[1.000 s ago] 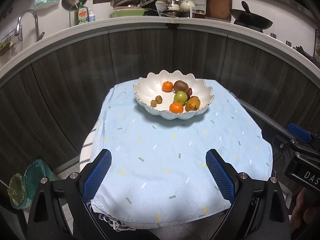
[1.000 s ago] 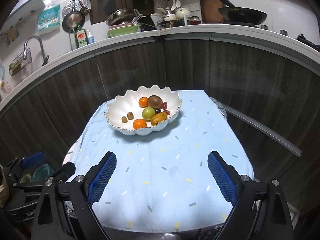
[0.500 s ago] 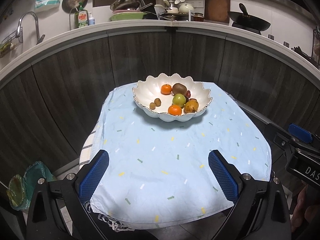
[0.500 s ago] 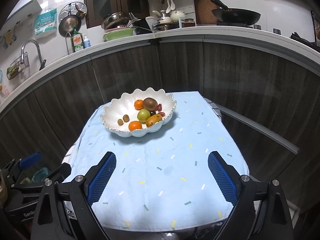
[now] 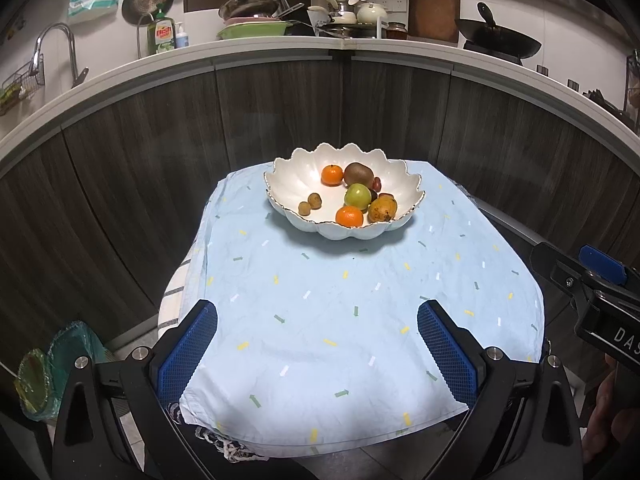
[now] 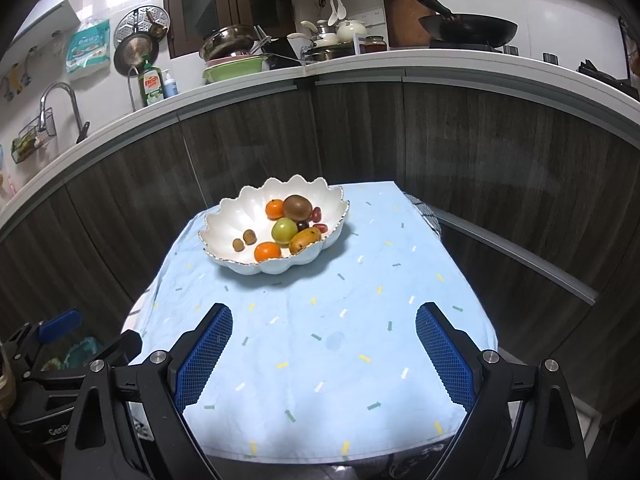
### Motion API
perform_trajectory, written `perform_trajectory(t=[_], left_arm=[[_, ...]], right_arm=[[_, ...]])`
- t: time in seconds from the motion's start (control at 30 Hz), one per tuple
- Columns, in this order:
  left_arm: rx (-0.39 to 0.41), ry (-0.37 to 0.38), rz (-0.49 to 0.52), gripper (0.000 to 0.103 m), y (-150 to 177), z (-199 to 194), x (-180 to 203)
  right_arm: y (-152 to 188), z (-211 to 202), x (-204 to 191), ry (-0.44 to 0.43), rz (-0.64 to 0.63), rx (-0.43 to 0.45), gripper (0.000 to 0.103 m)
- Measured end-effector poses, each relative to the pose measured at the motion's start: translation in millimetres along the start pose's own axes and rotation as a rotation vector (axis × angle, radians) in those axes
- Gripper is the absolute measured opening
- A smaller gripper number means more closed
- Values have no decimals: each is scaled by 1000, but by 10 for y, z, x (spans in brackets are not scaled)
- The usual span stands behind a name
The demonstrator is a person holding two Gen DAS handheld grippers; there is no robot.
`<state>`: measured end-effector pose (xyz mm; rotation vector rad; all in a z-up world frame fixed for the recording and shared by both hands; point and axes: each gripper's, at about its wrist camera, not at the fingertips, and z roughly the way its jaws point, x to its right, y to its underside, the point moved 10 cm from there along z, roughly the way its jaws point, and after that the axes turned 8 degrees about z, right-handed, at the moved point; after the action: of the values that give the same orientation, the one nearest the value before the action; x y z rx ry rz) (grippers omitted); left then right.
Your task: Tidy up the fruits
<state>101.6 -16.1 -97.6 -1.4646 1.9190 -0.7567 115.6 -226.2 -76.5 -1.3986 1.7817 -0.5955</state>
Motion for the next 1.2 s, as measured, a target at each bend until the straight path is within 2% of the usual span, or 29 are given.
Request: perform_trajectory(t=[1.2], left_arm=[[-17, 16, 0, 102, 36, 38, 22]], right_arm=[[13, 26, 26, 1, 3, -10, 94]])
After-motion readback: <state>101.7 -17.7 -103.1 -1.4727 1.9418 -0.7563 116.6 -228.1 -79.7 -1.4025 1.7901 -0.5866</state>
